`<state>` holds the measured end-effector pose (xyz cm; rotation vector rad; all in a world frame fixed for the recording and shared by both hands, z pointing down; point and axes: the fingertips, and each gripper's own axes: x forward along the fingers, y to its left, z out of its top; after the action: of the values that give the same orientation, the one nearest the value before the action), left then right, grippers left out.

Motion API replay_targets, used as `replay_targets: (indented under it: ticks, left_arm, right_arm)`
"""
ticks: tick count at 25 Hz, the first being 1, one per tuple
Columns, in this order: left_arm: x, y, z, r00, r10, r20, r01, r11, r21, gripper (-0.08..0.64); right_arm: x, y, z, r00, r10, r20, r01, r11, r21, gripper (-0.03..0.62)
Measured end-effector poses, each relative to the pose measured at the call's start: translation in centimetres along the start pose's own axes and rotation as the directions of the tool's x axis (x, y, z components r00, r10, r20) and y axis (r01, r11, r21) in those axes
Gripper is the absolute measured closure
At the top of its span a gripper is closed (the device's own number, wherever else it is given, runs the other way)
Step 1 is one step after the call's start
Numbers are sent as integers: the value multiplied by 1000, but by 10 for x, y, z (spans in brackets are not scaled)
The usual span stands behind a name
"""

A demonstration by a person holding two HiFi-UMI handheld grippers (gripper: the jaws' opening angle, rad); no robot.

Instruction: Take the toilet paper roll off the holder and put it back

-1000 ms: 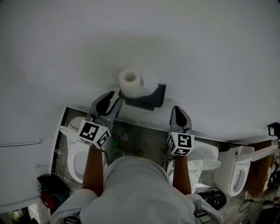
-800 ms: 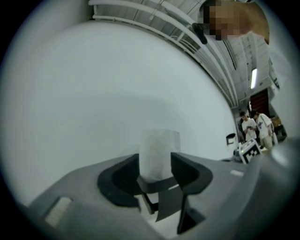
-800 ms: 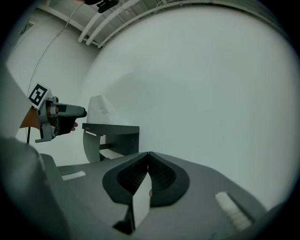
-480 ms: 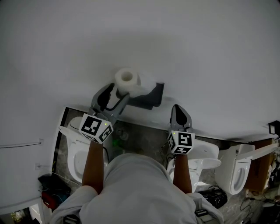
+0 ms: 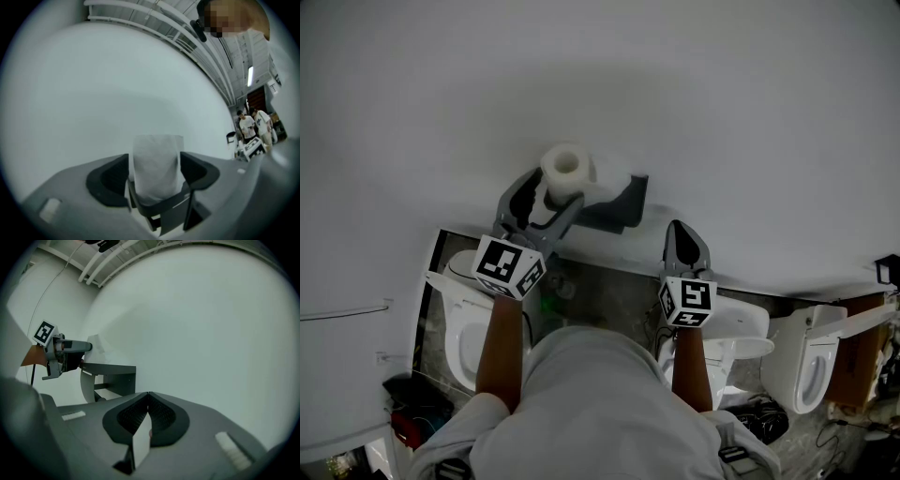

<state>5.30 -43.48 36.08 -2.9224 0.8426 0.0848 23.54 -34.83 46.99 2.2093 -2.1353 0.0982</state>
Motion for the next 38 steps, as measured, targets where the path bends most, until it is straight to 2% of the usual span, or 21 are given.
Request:
replay_targets:
  ticks: [19,38]
  left_arm:
    - [31,-3,-5,999,-38,-28,39,999,14,207]
    - [37,-2,-8,999,-22,-39,23,1000,19,227]
  right_arm:
    - [4,-10,-1,1000,-4,-4,4,1000,4,592]
    - [2,-14,-5,1000,-2,-10,2,1000,11,592]
